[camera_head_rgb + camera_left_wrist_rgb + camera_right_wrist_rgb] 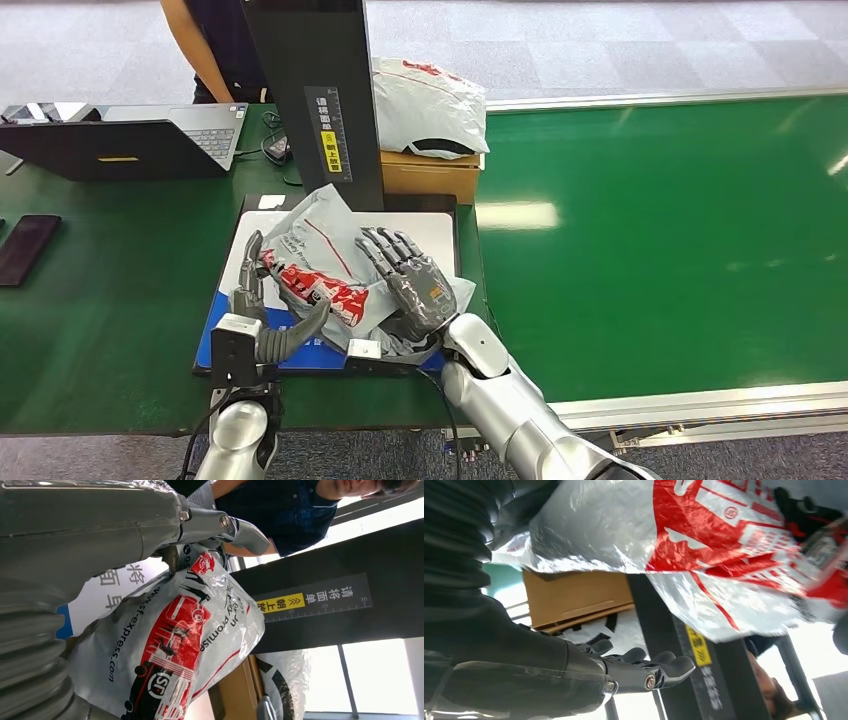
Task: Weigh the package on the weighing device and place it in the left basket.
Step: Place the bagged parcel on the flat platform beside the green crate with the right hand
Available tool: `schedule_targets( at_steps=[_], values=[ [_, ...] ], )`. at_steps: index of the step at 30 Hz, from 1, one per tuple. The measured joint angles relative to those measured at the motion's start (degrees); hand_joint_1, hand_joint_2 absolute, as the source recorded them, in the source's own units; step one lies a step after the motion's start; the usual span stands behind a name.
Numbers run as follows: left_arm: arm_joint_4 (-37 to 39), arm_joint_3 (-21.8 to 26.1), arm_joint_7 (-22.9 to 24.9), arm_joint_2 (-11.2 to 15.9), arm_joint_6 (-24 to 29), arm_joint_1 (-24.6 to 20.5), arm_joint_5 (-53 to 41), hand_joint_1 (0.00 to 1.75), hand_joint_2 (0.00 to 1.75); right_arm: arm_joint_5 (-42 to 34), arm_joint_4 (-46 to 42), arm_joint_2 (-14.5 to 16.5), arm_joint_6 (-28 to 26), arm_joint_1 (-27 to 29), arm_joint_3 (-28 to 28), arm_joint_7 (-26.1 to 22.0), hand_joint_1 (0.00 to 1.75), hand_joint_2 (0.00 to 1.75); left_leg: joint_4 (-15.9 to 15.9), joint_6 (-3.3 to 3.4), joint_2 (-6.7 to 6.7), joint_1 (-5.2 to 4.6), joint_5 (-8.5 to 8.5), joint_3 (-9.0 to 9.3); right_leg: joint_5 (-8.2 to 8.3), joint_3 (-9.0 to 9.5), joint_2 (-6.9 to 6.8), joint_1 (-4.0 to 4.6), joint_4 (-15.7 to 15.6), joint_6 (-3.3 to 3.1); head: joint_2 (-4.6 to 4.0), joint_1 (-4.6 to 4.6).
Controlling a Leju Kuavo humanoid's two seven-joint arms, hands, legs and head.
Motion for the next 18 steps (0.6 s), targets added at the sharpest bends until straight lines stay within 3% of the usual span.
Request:
schedule_targets(
  at_steps=[7,18],
  values=[
    [0.06,0.02,0.04,0.01,0.35,0.0,0.0,0.0,1.75,-7.94,-8.27,0.61,-0.07,4.51,-2.11,-9.24,0.0,1.75,0.0,0.0,0.0,0.0,0.0,-0.02,0.0,0.0,0.0,0.0,0.0,0.0,0.0,-0.01],
    [0.06,-0.02,0.1,0.01,0.6,0.01,0.0,0.0,1.75,-15.01,-17.49,0.76,-0.14,8.25,-4.3,-9.97,0.0,1.75,0.0,0.0,0.0,0.0,0.0,-0.01,0.0,-0.01,0.0,0.0,0.0,0.0,0.0,-0.01]
  ],
)
